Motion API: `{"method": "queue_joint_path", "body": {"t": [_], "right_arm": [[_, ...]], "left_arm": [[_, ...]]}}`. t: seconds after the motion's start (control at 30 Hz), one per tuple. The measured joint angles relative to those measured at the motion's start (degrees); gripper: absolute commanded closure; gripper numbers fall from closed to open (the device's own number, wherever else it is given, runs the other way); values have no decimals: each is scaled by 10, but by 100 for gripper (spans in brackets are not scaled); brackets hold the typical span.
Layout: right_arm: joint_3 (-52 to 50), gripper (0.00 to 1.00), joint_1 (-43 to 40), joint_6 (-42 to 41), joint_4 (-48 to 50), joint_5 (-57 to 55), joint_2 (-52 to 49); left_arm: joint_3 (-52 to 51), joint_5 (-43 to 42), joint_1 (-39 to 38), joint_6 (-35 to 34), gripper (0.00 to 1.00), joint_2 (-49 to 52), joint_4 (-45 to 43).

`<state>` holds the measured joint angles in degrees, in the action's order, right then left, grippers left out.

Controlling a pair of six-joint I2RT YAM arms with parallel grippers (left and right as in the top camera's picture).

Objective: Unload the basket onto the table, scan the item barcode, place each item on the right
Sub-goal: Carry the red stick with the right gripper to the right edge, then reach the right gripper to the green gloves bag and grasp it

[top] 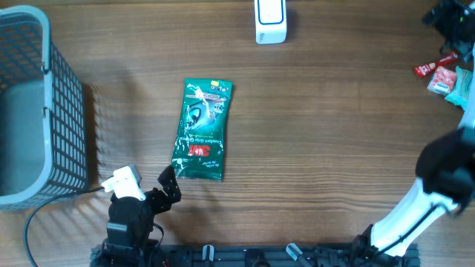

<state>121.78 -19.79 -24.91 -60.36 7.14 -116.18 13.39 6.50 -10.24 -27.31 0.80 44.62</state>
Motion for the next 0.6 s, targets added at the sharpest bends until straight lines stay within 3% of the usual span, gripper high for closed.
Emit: {"method": "queue_joint_path", "body": {"t": [0.03, 0.1, 0.2, 0.33, 0.57, 0.6], "right_arm": [[1, 0, 38, -25, -70, 46, 37], [3, 0, 107, -36, -112, 92, 52], [-30, 0, 241, -21, -114, 124, 32], [-134, 0, 452, -6, -17, 119, -17], [-224, 1, 630, -9, 119, 19, -118], [-224, 12, 640, -12, 128, 2, -130]], "left_arm": [[0, 0, 0, 0, 0, 0, 0], [0, 0, 0, 0, 0, 0, 0], [0, 0, 0, 0, 0, 0, 0], [0, 0, 0, 0, 0, 0, 0], [0, 0, 0, 0, 0, 0, 0], [0, 0, 0, 0, 0, 0, 0]]}}
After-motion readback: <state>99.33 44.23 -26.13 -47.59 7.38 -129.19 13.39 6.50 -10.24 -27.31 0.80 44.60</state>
